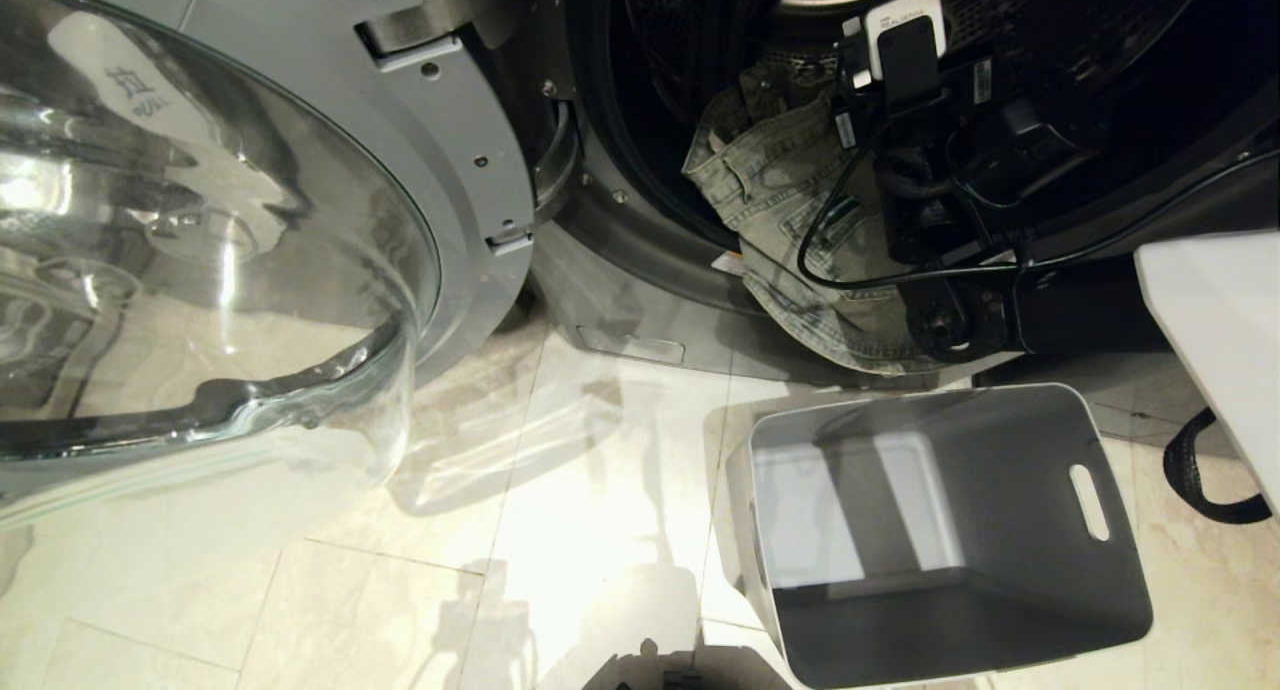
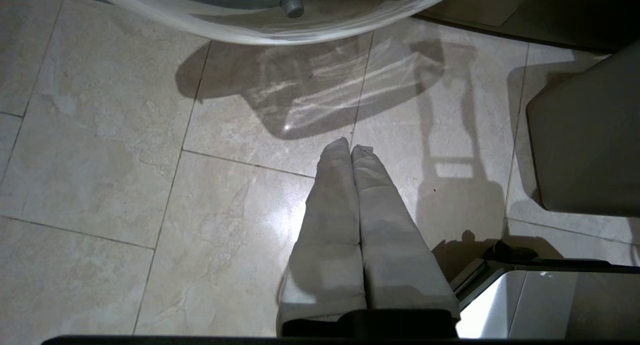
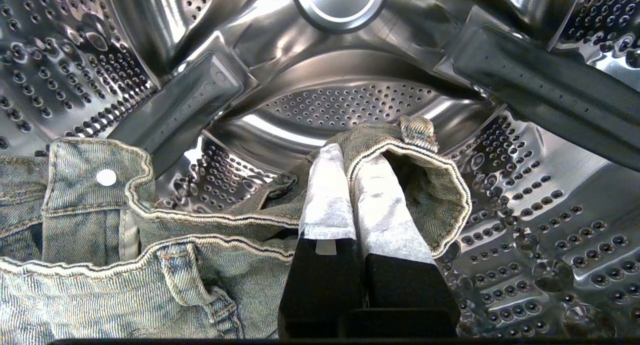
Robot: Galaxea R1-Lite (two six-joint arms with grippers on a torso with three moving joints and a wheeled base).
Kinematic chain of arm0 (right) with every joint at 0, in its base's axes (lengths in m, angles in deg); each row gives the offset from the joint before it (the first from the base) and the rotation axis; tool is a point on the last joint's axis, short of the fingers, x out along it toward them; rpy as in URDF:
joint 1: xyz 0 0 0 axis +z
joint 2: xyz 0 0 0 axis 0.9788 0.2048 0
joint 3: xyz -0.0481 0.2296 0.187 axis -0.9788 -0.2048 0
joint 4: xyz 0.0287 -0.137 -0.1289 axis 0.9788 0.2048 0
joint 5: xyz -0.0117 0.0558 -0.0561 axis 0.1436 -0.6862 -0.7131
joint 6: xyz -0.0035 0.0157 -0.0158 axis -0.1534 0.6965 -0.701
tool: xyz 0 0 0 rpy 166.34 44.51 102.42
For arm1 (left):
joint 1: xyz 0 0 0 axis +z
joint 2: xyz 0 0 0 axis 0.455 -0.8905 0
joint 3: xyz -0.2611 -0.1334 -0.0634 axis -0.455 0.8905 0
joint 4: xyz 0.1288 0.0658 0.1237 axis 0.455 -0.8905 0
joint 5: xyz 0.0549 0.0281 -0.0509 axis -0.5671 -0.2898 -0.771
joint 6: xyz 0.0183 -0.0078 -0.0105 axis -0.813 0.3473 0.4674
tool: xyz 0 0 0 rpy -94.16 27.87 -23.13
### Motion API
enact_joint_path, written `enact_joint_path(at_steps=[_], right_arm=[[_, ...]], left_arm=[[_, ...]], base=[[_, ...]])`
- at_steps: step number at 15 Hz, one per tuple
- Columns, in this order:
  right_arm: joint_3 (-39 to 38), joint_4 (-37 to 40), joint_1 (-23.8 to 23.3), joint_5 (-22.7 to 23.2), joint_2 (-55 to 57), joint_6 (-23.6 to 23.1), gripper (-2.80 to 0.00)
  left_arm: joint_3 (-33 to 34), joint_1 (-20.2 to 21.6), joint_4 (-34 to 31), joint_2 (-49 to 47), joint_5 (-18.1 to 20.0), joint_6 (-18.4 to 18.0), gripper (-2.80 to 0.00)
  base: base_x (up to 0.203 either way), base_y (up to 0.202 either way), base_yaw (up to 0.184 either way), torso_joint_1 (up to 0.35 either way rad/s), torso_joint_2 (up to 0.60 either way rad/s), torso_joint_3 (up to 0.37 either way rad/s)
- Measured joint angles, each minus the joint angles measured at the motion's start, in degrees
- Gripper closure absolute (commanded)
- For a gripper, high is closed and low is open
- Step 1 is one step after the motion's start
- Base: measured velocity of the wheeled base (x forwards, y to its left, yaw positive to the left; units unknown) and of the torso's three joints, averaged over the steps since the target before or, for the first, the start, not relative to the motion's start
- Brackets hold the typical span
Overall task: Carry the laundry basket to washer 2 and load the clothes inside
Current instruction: Place the clothes into the washing machine
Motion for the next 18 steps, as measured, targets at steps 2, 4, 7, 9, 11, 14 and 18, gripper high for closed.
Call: enact_joint_path(at_steps=[2, 4, 7, 9, 11, 14, 18], right_arm=[[-0.10, -0.06, 0.00, 0.00, 0.00, 0.02, 0.00], [-0.10, -0.03, -0.06, 0.02, 0.00, 0.04, 0.00], [0.15, -0.17, 0.06, 0.27, 0.00, 0.06, 0.00], [1.45, -0.24, 0.00, 0.35, 0.02, 0.13, 0.00], [3.60, -1.07, 0.04, 0.40, -0.02, 0.00, 0.00], [4.33, -2.21, 0.12, 0.40, -1.59, -0.11, 0.00], [4.45, -1.74, 0.46, 0.64, -5.47, -1.10, 0.00]], left_arm=[[0.00, 0.00, -0.01, 0.00, 0.00, 0.00, 0.00], [0.00, 0.00, 0.02, 0.00, -0.01, 0.00, 0.00], [0.00, 0.00, 0.00, 0.00, 0.02, 0.00, 0.00], [0.00, 0.00, 0.00, 0.00, -0.01, 0.00, 0.00], [0.00, 0.00, 0.00, 0.00, -0.01, 0.00, 0.00], [0.00, 0.00, 0.00, 0.00, 0.02, 0.00, 0.00], [0.00, 0.00, 0.00, 0.00, 0.01, 0.00, 0.00]], base=[[0.130, 0.000, -0.001, -0.002, 0.01, 0.003], [0.140, 0.000, -0.001, 0.011, 0.00, 0.003], [0.000, 0.000, 0.000, 0.000, 0.00, 0.000], [0.000, 0.000, 0.000, 0.000, 0.00, 0.000], [0.000, 0.000, 0.000, 0.000, 0.00, 0.000], [0.000, 0.000, 0.000, 0.000, 0.00, 0.000], [0.000, 0.000, 0.000, 0.000, 0.00, 0.000]])
